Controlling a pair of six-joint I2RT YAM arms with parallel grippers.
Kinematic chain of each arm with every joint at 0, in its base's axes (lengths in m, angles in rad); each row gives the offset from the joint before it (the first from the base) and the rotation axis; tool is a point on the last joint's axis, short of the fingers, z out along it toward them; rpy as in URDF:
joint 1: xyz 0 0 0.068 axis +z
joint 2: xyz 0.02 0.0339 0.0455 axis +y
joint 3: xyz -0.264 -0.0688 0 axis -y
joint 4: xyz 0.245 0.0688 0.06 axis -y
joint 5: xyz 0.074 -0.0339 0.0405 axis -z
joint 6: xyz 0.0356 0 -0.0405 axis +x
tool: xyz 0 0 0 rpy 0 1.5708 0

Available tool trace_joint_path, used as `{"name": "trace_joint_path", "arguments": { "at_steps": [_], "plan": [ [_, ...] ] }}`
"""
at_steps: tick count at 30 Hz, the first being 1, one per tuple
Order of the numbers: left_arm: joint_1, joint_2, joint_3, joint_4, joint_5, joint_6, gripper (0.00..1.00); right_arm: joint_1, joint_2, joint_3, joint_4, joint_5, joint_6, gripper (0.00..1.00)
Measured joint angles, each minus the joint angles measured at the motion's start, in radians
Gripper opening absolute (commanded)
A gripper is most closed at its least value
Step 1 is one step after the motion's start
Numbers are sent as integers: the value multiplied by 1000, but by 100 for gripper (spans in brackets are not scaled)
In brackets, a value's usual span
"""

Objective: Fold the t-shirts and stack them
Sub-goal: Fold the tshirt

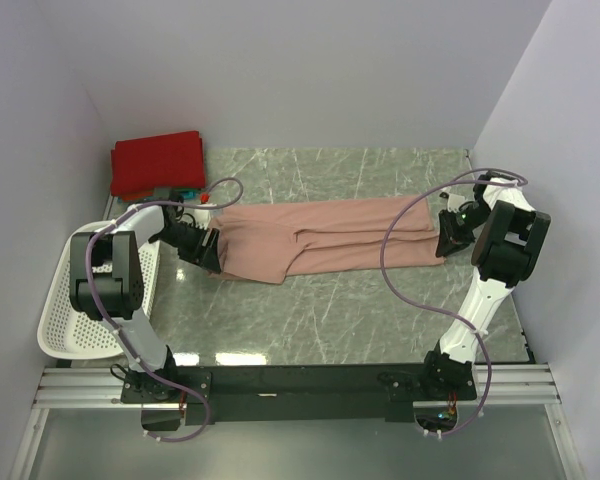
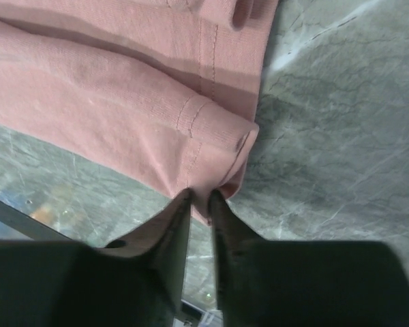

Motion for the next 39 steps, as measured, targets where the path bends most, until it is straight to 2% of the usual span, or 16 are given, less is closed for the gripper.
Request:
{"name": "trace_joint_path", "arguments": {
  "at_steps": [2,4,6,8,13,14,15,18,30,31,32,33,36,39],
  "plan": [
    [0,0,0,-5,10,3,57,0,0,-4,2,1,-3,11],
    [0,0,0,-9,21,4,49,0,0,-4,2,3,-3,0],
    [0,0,0,-13,26,9,40,0,0,-4,2,6,0,0],
    [0,0,0,-22,32,18,37,0,0,-4,3,11,-2,0],
    [0,22,0,-52,44,47,44,0,0,-4,5,27,-3,0],
    [0,27,0,-55,45,49,40,0,0,-4,5,32,-3,0],
    [0,31,0,-57,46,49,26,0,0,-4,6,35,-3,0],
    [0,35,0,-55,40,42,1,0,0,-4,6,51,-10,0],
    [-2,35,-32,-122,21,19,1,-15,0,-37,9,186,-82,0],
    [-2,35,-38,-124,22,11,1,-15,0,-38,8,192,-85,6],
    [-3,35,-42,-126,23,2,6,-15,0,-38,8,195,-87,16],
    [-3,35,-45,-126,23,-1,27,-15,-1,-39,5,196,-89,42],
    [-3,26,-52,-126,21,-19,48,-16,-12,-36,-18,202,-108,68],
    [7,-31,-60,-134,34,-14,52,-19,-51,-31,-27,188,-123,69]
  ]
}}
